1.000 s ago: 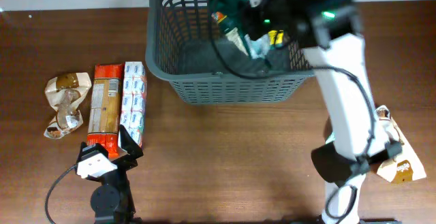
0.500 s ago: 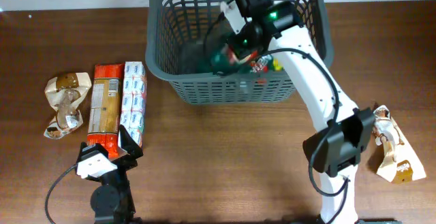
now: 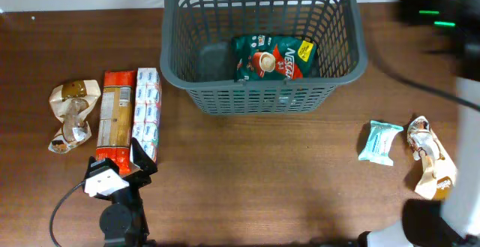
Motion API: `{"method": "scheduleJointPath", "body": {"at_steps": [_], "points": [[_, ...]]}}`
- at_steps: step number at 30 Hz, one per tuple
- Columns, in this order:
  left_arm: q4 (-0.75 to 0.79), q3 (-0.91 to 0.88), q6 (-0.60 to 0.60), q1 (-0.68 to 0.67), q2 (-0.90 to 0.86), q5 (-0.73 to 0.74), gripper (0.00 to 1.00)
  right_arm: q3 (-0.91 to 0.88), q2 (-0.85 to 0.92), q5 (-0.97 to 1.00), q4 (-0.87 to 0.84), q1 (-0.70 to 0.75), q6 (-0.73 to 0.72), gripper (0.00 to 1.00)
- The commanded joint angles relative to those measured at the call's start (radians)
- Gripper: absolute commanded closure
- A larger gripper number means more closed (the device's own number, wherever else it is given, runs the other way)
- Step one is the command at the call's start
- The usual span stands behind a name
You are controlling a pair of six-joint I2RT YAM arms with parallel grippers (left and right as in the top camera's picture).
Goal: Pack container
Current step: 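Grasp the clear bread-roll bag on the right with the right gripper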
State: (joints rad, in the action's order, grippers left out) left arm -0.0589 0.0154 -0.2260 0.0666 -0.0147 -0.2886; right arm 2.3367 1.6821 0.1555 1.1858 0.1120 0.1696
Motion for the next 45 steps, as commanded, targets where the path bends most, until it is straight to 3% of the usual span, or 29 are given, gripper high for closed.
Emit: {"method": "scheduleJointPath", "body": {"at_steps": [1, 5, 9, 15, 19, 26, 32, 45], "points": [[0.002, -0.006, -0.005, 0.002, 0.01, -0.003, 0.01, -0.223, -0.04, -0.111, -0.069, 0.209, -0.025, 0.21], [0.002, -0.006, -0.005, 0.002, 0.01, -0.004, 0.01, -0.553, -0.068, -0.134, -0.245, 0.383, -0.025, 0.21], [0.002, -0.006, -0.005, 0.002, 0.01, -0.003, 0.01, -0.816, -0.06, -0.152, -0.356, 0.445, -0.002, 0.21], [0.002, -0.006, -0.005, 0.002, 0.01, -0.003, 0.01, -1.078, -0.057, -0.101, -0.344, 0.447, 0.167, 0.26], [0.002, -0.006, -0.005, 0.002, 0.01, -0.004, 0.01, -1.111, -0.057, -0.072, -0.315, 0.454, 0.153, 0.22], [0.002, -0.006, -0.005, 0.002, 0.01, -0.003, 0.01, -1.124, -0.057, 0.02, -0.22, 0.454, 0.271, 0.19], [0.002, -0.006, -0.005, 0.002, 0.01, -0.003, 0.01, -1.165, -0.045, 0.058, -0.26, 0.497, 0.259, 0.17], [0.002, -0.006, -0.005, 0.002, 0.01, -0.004, 0.01, -1.254, 0.123, 0.032, -0.358, 0.53, 0.184, 0.27]]}}
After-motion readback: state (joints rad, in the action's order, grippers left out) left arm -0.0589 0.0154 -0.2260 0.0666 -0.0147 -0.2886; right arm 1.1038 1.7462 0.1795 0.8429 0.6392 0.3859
